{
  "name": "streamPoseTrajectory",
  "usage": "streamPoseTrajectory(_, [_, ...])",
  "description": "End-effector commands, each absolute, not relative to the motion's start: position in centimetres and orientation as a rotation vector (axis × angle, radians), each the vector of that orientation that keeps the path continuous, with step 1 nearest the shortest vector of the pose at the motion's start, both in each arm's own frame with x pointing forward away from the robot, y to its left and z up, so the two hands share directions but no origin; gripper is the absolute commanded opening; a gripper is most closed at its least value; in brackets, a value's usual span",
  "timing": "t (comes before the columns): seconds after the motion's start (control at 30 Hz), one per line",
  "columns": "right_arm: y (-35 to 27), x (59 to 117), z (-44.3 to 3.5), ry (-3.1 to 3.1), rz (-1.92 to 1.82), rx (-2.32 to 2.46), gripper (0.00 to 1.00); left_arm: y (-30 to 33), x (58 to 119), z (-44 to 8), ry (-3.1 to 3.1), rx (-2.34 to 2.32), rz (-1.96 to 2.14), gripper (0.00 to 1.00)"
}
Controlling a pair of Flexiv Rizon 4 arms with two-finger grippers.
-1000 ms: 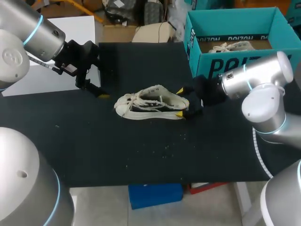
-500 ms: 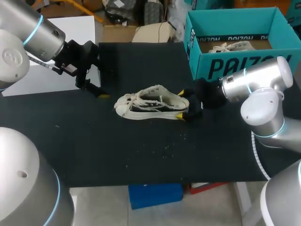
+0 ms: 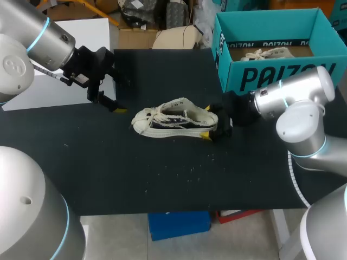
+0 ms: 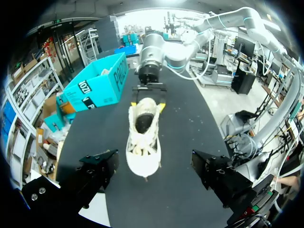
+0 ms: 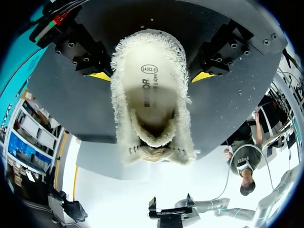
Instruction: Take the shoe out of the shoebox, open the shoe tongue, remove and reinsert the insole, then place the shoe into the shoebox
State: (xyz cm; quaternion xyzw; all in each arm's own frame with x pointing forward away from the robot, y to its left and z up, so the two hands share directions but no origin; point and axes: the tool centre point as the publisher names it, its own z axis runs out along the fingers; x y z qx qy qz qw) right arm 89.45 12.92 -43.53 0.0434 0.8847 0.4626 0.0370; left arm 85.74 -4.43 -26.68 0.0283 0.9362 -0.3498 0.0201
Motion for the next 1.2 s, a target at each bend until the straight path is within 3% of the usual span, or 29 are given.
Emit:
streamPoseTrajectory(0.03, [12.9,90.1,-43.8,2.734,1.431,0.114,0.05,-4.4,85.7,-26.8,2.899,0.089,-1.087,1.0])
streamPoseTrajectory(0.07, [12.9,90.1,-43.8,2.734,1.431,0.114,0.0,-4.4,85.7,-26.8,2.899,0.089,-1.087,1.0])
streamPoseTrajectory(0.3, [12.9,90.1,-43.8,2.734,1.431,0.114,0.0,-5.1,85.3,-26.0,2.918,0.077,-0.996,1.0])
streamPoseTrajectory(0.63, [12.9,90.1,-43.8,2.734,1.431,0.114,0.0,-8.8,84.3,-24.2,3.032,-0.437,-0.71,1.0])
streamPoseTrajectory(1.1, [12.9,90.1,-43.8,2.734,1.431,0.114,0.0,-9.2,84.5,-24.1,3.049,-0.433,-0.746,1.0])
streamPoseTrajectory(1.2, [12.9,90.1,-43.8,2.734,1.431,0.114,0.0,-10.4,86.7,-23.6,3.046,-0.925,-0.638,1.0])
